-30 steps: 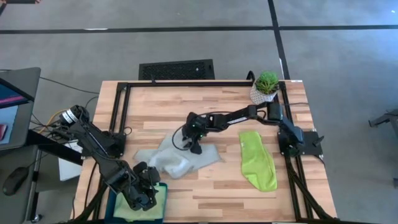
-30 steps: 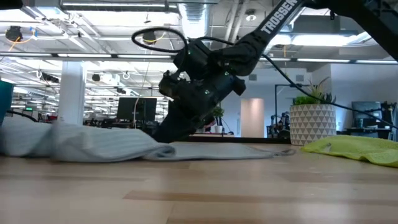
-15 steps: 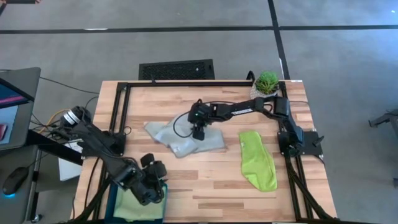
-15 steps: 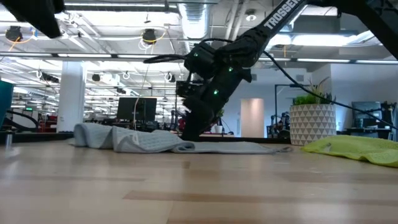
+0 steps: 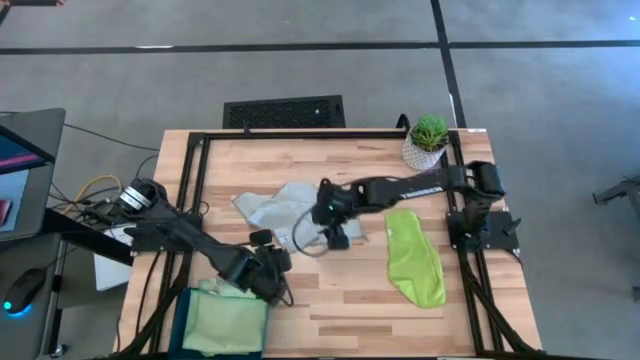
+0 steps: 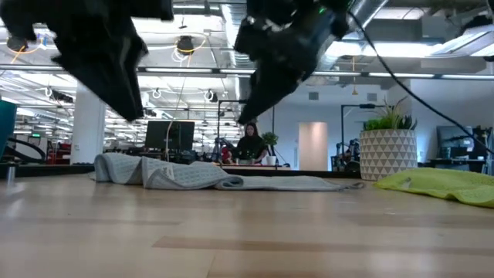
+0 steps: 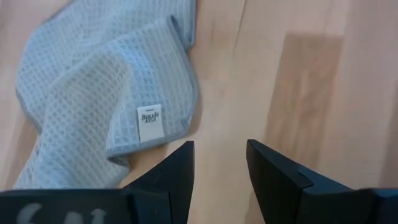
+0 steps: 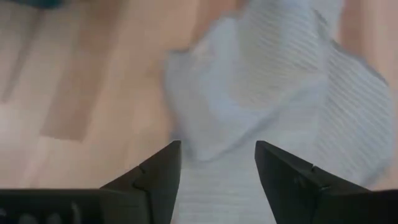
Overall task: Fold microfiber towels
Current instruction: Fold the gray microfiber cloth
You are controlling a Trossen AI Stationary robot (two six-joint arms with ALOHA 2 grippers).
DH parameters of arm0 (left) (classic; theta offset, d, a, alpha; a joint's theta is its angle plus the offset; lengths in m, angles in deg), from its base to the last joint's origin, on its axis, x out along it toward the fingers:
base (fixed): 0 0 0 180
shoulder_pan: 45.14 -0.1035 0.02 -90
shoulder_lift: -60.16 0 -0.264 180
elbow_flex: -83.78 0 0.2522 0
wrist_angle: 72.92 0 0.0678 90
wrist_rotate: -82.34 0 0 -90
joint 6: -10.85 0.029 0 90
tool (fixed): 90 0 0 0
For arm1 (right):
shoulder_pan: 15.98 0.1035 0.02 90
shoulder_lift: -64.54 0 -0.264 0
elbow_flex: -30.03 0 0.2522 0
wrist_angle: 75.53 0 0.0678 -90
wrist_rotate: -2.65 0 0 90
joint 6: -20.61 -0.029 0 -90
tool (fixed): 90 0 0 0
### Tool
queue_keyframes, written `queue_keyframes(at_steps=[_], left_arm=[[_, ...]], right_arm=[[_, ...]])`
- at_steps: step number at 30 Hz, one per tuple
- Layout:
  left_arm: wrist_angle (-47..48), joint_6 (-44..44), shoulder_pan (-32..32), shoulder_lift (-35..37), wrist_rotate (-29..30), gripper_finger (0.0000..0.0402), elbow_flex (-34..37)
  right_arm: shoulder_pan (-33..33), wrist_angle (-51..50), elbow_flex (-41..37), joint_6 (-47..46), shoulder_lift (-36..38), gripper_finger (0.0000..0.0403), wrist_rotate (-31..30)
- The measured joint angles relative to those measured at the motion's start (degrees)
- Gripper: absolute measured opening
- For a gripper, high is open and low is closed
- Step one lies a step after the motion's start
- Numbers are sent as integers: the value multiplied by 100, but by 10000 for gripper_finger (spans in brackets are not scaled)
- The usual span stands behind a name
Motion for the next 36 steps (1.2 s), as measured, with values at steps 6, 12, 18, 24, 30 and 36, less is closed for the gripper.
queue_keyframes(at_steps=[6,12,18,24,30,36], left_arm=[[-222,521,-336,-335,-159,139,190],[-890,1079,-688,-397,-283,139,410],[-1385,1476,-983,-397,-557,139,693],[-1373,1516,-1130,-395,-566,139,797],[-1410,1821,-1129,-395,-573,139,801],[-1347,1872,-1131,-395,-545,139,802]], right_arm=[[656,-207,-275,-11,364,230,-419],[999,-427,-345,-11,427,230,-708],[1105,-740,-349,-13,362,230,-721],[1107,-1053,-345,-59,364,230,-730],[1051,-1236,-345,-59,364,230,-728],[930,-1247,-345,-208,364,230,-730]])
